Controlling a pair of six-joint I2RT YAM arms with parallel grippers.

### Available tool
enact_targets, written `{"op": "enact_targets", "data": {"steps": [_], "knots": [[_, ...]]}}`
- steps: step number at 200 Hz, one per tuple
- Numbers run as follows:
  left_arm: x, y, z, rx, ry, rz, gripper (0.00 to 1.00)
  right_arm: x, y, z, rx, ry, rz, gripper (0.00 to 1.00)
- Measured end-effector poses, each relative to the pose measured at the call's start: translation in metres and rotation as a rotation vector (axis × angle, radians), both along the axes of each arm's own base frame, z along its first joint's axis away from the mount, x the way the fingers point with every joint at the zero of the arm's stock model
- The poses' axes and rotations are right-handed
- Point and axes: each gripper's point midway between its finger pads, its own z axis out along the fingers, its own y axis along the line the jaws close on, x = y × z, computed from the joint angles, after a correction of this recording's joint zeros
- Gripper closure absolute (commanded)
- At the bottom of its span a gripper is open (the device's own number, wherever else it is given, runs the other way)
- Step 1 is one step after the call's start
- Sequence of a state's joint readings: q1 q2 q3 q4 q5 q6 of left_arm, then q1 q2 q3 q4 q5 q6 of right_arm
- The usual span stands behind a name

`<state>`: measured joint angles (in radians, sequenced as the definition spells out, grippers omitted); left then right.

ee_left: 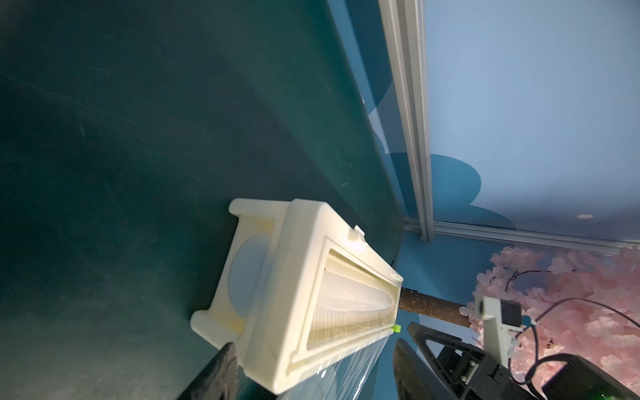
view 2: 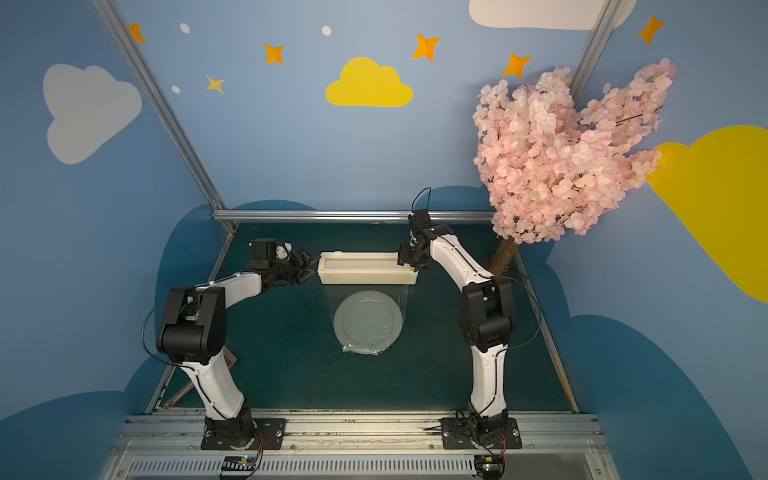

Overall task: Wrap the plate with plastic wrap
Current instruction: Tear off the plastic wrap from the plastic wrap cutting box.

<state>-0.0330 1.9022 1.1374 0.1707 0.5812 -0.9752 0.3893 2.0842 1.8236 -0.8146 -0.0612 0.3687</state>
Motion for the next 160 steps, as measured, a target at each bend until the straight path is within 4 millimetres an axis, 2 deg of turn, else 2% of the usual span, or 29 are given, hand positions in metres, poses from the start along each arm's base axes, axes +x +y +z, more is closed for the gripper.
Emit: {"op": "enact_targets", "data": {"steps": [13, 32, 97, 160], "knots": [[0.0, -0.002, -0.004, 0.003, 0.007, -0.019, 0.3, -0.01, -0.002, -0.011, -0.034, 0.047, 0.018, 0.31], [0.001, -0.004, -0.008, 0.009, 0.01, -0.043, 0.3, -0.017, -0.002, -0.011, -0.052, 0.066, 0.042, 0.31], [0.006, -0.012, -0.005, 0.019, -0.003, -0.099, 0.31, -0.017, 0.007, -0.003, -0.062, 0.048, 0.085, 0.31], [0.005, -0.014, -0.005, 0.032, 0.0, -0.115, 0.31, -0.012, -0.005, 0.001, -0.135, 0.032, 0.071, 0.31]]}}
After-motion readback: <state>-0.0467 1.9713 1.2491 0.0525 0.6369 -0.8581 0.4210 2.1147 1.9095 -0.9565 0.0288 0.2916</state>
